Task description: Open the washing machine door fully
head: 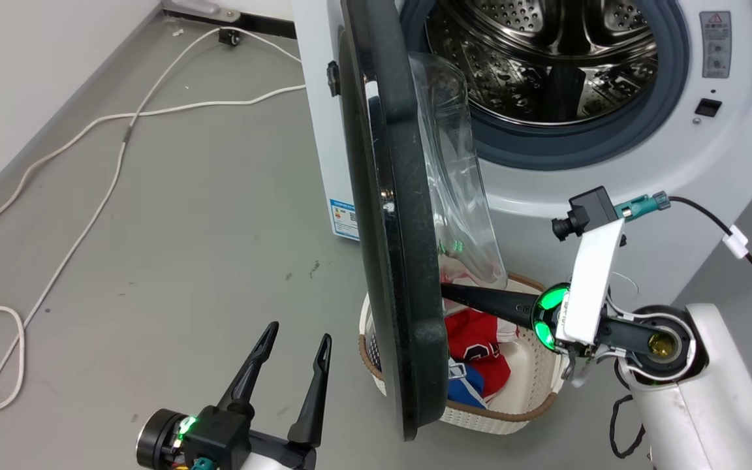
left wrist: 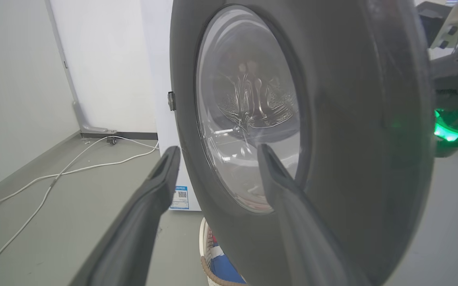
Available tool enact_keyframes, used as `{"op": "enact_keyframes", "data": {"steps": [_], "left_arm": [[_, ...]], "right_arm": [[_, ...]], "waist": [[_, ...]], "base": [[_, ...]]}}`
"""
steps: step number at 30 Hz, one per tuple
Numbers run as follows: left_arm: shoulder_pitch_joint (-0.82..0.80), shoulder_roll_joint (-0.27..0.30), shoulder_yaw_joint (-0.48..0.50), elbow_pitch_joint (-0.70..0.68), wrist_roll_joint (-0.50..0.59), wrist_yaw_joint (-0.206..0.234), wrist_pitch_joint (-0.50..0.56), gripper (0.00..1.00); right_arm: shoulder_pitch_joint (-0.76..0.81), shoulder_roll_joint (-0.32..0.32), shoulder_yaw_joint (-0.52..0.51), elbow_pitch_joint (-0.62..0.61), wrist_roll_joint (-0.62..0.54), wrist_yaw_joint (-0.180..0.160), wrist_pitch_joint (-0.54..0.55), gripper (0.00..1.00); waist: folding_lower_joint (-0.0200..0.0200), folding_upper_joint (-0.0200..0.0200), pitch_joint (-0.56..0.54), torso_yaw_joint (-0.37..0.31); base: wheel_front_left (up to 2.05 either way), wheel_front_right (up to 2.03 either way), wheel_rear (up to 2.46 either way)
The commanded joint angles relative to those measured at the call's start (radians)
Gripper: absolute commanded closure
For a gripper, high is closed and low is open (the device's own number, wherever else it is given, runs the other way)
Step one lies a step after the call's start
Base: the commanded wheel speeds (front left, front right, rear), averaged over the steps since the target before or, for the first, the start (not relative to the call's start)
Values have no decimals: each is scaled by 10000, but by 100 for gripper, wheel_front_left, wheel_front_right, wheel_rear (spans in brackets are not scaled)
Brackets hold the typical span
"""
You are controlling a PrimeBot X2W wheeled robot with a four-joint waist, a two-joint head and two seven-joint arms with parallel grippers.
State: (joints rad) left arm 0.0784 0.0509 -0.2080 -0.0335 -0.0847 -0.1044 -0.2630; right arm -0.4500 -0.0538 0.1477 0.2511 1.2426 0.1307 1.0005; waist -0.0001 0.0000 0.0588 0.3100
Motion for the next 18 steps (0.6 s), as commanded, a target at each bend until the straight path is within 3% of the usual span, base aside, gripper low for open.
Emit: {"op": "enact_keyframes", "data": {"steps": [1, 9, 14, 18], "left_arm": [[104, -8, 14, -20, -23, 50, -27, 0], [143, -8, 128, -78, -3, 97, -27, 0], [40, -9, 179, -69, -100, 154, -27, 0], [-20, -9, 205, -73, -136, 183, -27, 0]], "right_arm": [[179, 66, 25, -24, 11, 0, -61, 100], [193, -253, -618, -702, -880, 0, -1469, 100], [617, -1472, -125, -1861, -2494, 0, -3378, 100], [1067, -2690, 509, -2371, -4159, -1, -5968, 100]], "waist": [[1, 0, -55, 89], [1, 0, -109, 94], [1, 0, -122, -30], [1, 0, -149, -123]], "base": [[0, 0, 0], [0, 0, 0], [0, 0, 0], [0, 0, 0]]}}
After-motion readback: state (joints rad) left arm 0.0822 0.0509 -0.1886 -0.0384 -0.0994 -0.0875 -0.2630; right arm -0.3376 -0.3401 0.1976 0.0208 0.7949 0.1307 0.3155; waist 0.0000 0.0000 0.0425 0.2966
